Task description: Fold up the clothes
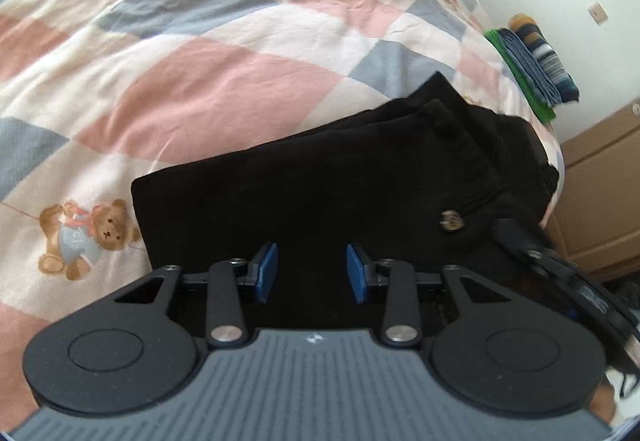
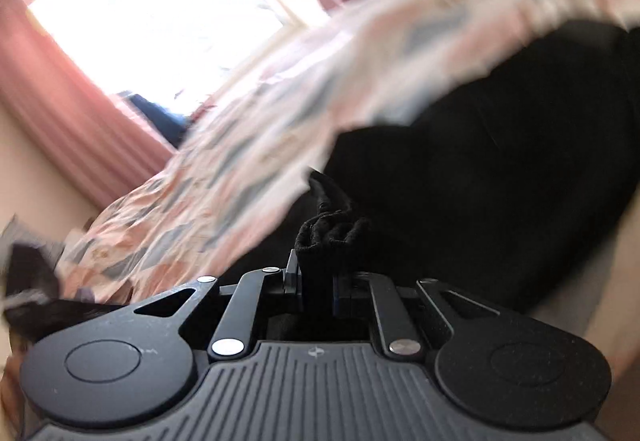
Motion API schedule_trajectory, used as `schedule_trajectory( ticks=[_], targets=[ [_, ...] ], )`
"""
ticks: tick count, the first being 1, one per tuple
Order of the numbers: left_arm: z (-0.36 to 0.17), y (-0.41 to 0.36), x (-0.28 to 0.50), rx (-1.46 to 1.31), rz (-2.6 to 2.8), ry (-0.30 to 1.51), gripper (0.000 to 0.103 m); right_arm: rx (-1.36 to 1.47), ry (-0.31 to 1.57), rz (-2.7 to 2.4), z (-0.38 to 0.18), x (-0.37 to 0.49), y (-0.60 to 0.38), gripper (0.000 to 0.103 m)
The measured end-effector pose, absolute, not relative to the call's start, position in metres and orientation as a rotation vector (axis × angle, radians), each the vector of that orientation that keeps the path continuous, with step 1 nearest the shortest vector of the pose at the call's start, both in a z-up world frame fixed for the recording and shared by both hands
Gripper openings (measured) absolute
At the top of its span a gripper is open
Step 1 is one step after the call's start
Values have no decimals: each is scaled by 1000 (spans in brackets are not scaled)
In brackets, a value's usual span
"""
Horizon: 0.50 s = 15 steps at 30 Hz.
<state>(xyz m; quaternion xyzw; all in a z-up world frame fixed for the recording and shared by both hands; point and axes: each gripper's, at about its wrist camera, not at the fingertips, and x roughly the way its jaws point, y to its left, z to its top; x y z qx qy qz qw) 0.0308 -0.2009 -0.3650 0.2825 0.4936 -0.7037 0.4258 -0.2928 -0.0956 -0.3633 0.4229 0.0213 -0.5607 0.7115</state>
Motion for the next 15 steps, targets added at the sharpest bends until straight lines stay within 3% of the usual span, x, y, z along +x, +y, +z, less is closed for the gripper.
schedule_trajectory(
  ticks=[4,10,14,15],
  targets=[
    [-367,-205,30,708,-1755,1234,24,1064,58,-1318,-391,-310,-92,11],
    [-371,-205,14,799,-1757,1142,23,1173,105,-1347,-425,-299,-109,11],
    [-357,-211,-5,832,-1846,1072,23,1092,162,-1444,-400,-298,-102,44],
    [-354,-214,-12,839,-1880,1053,22,1049,179,-1492,-391,-298,-96,48]
  ],
)
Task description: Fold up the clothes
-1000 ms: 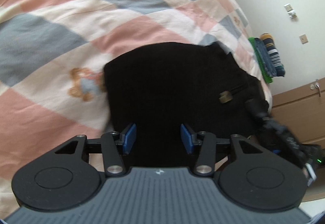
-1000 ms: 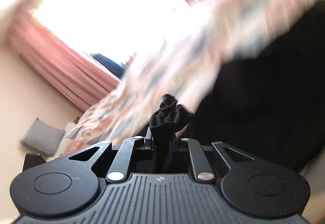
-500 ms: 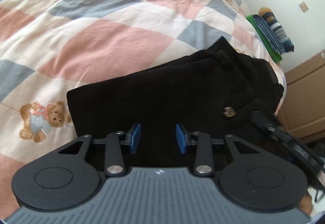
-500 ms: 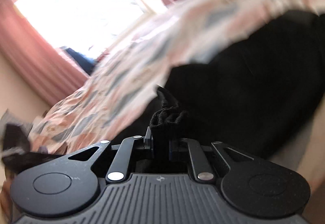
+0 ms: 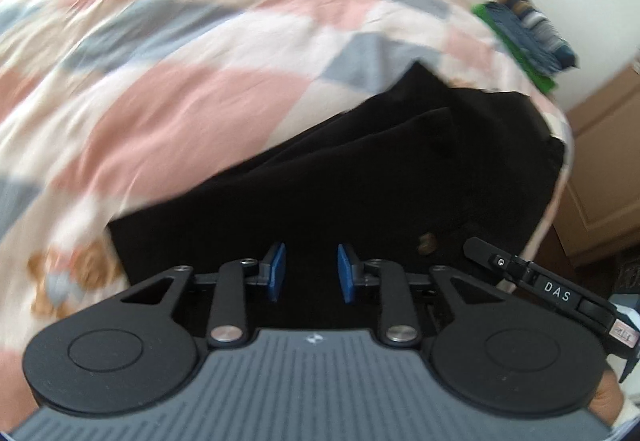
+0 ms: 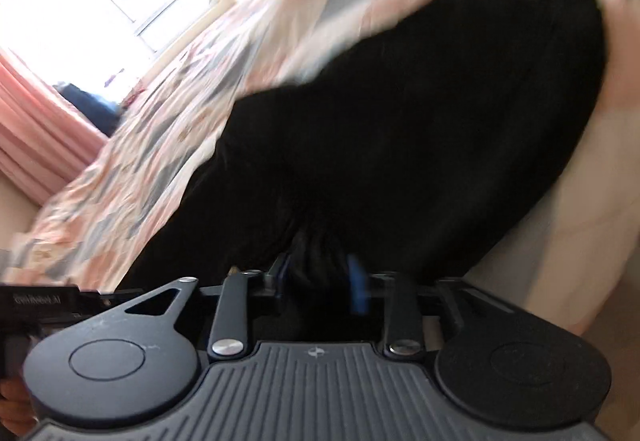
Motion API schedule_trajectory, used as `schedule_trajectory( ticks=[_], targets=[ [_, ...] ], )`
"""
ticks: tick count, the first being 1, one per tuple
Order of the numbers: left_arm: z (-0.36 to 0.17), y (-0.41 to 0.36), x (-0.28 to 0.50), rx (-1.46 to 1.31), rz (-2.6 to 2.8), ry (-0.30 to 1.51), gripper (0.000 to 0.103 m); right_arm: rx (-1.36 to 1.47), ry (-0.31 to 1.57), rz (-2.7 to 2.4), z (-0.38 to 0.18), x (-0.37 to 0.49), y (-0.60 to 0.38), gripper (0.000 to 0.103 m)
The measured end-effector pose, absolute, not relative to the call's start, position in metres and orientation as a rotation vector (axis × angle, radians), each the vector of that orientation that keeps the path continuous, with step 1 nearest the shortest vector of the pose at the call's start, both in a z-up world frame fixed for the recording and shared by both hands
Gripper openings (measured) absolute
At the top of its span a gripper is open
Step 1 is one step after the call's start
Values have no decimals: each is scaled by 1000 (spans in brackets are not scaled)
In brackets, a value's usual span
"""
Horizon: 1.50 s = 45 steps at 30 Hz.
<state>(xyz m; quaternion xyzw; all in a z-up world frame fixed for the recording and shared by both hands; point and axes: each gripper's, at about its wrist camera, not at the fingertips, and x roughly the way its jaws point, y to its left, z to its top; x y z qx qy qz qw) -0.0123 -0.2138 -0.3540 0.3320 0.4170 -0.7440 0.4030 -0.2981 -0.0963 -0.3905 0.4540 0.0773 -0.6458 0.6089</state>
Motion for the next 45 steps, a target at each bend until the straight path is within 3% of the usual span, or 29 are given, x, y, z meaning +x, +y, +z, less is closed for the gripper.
schedule_trajectory(
  ticks=[4,8,10,12,18,21,23,27,33,35,38,41,45],
  targets=[
    [-345,-234,-51,855,-2019,1008,17,805,236,-1503,-358,-284,-72,47],
    [-346,-259,-100,894,-2144,960,16,712,386,-1375,-372,-252,-76,25],
    [-358,-271,-123,966,-2141,922,15,758,434,-1379,-394,-250,-78,20],
    [-374,-283,-134,1023,-2115,907,9,809,423,-1396,-411,-262,-77,0],
    [-404,-310,-116,957,-2088,1131,6,910,376,-1364,-430,-271,-87,0],
    [-394,-314,-113,960,-2080,1182,5,950,384,-1378,-418,-272,-89,0],
    [-374,-311,-103,974,-2131,1113,5,928,375,-1410,-410,-266,-82,0],
    [-344,-304,-64,1029,-2207,985,6,840,377,-1512,-391,-247,-72,12],
    [-353,-285,-3,1271,-2279,778,7,770,514,-1658,-414,-215,-83,12],
    [-372,-290,10,1315,-2287,750,10,777,522,-1709,-414,-210,-100,12],
    [-387,-307,18,1307,-2295,847,9,842,516,-1788,-408,-204,-112,13],
    [-370,-305,22,1325,-2339,791,8,870,475,-1850,-387,-186,-100,14],
    [-346,-296,36,1343,-2411,718,8,871,398,-1835,-357,-143,-70,22]
  ],
)
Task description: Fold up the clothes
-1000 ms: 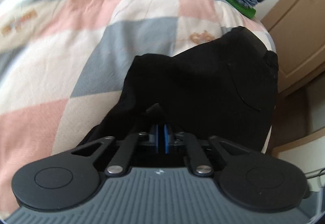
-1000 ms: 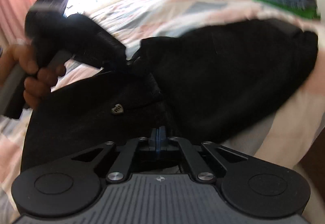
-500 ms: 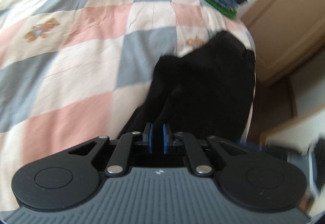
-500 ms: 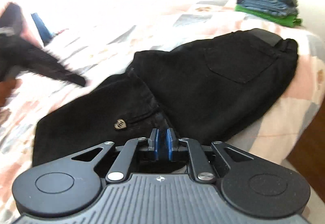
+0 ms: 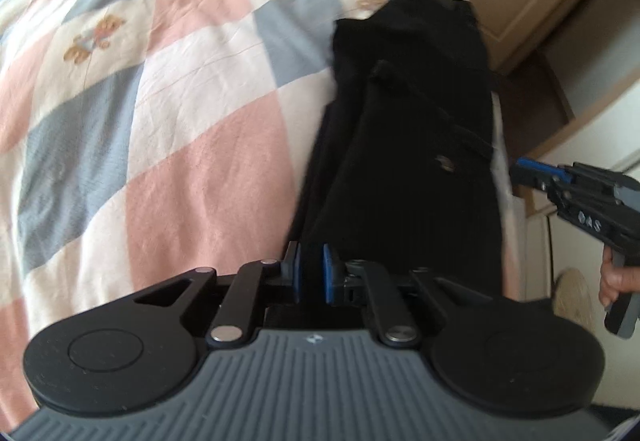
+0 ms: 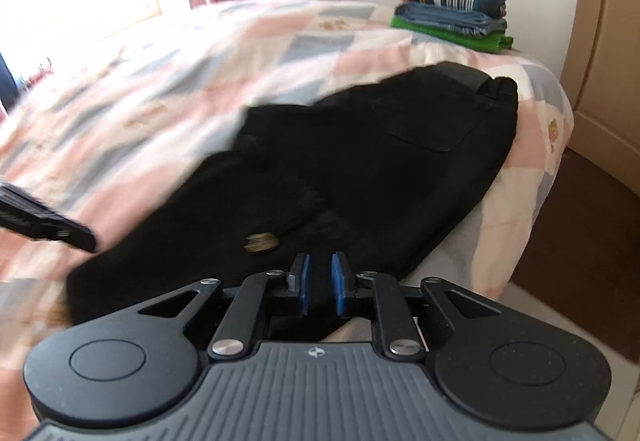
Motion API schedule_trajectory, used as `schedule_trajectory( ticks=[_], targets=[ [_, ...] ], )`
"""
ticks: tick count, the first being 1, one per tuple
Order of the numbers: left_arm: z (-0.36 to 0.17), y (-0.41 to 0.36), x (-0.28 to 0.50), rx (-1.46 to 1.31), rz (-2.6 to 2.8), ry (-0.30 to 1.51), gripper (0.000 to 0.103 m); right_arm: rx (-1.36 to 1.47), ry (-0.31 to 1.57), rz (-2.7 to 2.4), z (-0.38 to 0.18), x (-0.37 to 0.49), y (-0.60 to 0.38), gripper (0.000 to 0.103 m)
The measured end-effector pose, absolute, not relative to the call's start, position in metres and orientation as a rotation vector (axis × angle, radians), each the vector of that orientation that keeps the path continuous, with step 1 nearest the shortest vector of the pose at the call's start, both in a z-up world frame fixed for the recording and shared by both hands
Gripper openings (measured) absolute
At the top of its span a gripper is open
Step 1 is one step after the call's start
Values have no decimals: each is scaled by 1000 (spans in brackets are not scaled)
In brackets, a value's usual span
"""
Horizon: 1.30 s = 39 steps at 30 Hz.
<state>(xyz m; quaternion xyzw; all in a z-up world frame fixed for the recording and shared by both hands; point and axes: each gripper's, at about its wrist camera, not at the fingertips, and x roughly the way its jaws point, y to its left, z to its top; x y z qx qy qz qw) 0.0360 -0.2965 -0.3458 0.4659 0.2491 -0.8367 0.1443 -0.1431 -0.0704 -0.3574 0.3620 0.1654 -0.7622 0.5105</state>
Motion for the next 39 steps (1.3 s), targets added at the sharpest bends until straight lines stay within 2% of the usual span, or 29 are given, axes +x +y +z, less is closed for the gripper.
schedule_trajectory(
  ticks=[3,9,13,16,31,34,35,36,38,39],
  targets=[
    [-350,-288,46,1400,-2412,671,9,883,405,-1743,-353,-104,-59,24],
    [-383,-285,33,1499,-2281,627,12,924,582,-1637,-401,-61,-63,24],
    [-386,-286,29,1498,-2263,634,13,947,564,-1637,-405,-68,-67,24],
    [-384,-286,29,1495,-2252,623,17,938,571,-1637,-404,-68,-66,24],
    [-385,-286,33,1493,-2250,627,18,956,549,-1668,-404,-63,-66,28],
    [-376,-275,38,1518,-2305,504,19,926,585,-1699,-399,-57,-64,35],
    [-373,-271,39,1526,-2325,455,19,892,616,-1728,-395,-51,-61,50],
    [-369,-262,42,1541,-2359,353,19,858,647,-1756,-392,-46,-58,63],
    [-364,-233,53,1575,-2436,11,26,732,720,-1773,-387,-28,-48,65],
    [-364,-217,59,1587,-2465,-175,35,670,756,-1764,-386,-19,-43,65]
  ],
)
